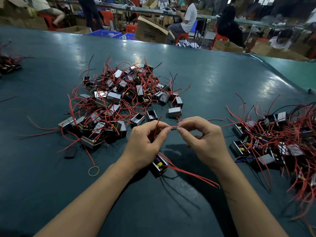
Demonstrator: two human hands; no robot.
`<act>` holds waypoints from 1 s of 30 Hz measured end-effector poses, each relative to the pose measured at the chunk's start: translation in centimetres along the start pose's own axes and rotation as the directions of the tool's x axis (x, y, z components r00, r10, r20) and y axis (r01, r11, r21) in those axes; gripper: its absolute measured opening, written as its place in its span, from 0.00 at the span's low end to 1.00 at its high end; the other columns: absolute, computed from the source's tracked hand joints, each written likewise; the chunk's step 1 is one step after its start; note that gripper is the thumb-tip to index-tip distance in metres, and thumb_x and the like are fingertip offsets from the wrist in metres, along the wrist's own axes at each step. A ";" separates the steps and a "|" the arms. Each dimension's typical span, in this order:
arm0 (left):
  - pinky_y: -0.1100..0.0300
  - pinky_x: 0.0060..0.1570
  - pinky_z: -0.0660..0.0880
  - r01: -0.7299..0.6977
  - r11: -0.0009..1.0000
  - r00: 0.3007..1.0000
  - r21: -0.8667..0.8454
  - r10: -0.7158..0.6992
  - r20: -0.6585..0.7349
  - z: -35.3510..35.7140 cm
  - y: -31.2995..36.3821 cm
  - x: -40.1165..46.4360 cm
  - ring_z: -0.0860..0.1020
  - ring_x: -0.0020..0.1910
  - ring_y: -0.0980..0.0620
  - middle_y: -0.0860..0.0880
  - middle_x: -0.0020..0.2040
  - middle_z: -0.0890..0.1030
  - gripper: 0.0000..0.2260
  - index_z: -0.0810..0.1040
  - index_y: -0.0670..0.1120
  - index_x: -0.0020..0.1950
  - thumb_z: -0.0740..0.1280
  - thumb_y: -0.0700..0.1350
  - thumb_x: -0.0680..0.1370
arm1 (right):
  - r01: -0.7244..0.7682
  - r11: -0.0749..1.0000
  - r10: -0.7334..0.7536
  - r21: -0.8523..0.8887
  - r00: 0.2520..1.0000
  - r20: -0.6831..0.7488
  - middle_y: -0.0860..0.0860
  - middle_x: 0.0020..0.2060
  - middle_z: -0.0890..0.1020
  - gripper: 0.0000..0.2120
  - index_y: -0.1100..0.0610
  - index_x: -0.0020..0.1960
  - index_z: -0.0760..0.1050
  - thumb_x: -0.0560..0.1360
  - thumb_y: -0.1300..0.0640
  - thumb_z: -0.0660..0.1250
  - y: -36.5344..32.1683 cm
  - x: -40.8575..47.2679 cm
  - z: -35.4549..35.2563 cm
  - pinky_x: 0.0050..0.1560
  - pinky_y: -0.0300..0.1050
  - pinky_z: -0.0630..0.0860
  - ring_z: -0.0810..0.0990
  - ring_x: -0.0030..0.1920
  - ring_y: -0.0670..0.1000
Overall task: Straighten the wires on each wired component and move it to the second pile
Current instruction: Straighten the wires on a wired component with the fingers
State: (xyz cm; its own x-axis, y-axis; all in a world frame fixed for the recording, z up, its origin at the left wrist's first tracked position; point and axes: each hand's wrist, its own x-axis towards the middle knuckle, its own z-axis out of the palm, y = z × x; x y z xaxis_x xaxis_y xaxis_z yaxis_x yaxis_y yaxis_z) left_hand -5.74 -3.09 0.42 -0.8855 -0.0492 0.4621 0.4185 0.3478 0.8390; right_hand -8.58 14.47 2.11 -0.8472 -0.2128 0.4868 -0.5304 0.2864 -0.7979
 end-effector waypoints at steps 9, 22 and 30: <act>0.55 0.32 0.69 0.022 0.998 1.000 0.064 -0.022 -0.005 0.0 -0.5 0.0 0.72 0.30 0.48 0.43 0.32 0.77 0.04 0.82 0.45 0.46 0.68 0.43 0.79 | 0.267 0.915 -0.257 -0.301 0.964 0.074 0.52 0.40 0.83 0.03 0.63 0.42 0.82 0.70 0.68 0.74 -0.1 -0.2 0.3 0.36 0.31 0.72 0.79 0.34 0.49; 0.50 0.36 0.72 -0.077 0.995 0.997 0.058 0.077 -0.012 0.0 -0.2 0.2 0.73 0.32 0.50 0.46 0.35 0.79 0.07 0.82 0.46 0.46 0.67 0.47 0.78 | -0.265 0.884 0.252 0.387 0.964 0.084 0.53 0.32 0.82 0.06 0.59 0.40 0.80 0.72 0.68 0.71 -1.2 0.1 0.4 0.29 0.39 0.75 0.78 0.30 0.49; 0.56 0.42 0.75 -0.084 0.993 0.995 0.078 0.088 -0.045 0.1 -0.1 0.1 0.78 0.32 0.54 0.53 0.29 0.78 0.06 0.80 0.46 0.44 0.68 0.47 0.78 | -0.344 0.836 0.318 0.428 0.939 0.132 0.57 0.35 0.84 0.03 0.61 0.42 0.79 0.73 0.68 0.71 -1.3 0.1 0.1 0.28 0.38 0.73 0.81 0.32 0.50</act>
State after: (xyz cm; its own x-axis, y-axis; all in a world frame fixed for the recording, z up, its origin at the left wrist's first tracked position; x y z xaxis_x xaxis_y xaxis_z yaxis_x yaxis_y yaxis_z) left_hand -5.91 -3.08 0.33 -0.8353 -0.0606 0.5464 0.4744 0.4227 0.7722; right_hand -8.02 13.99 3.16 -0.9602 -0.2319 0.1560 -0.1392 -0.0872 -0.9864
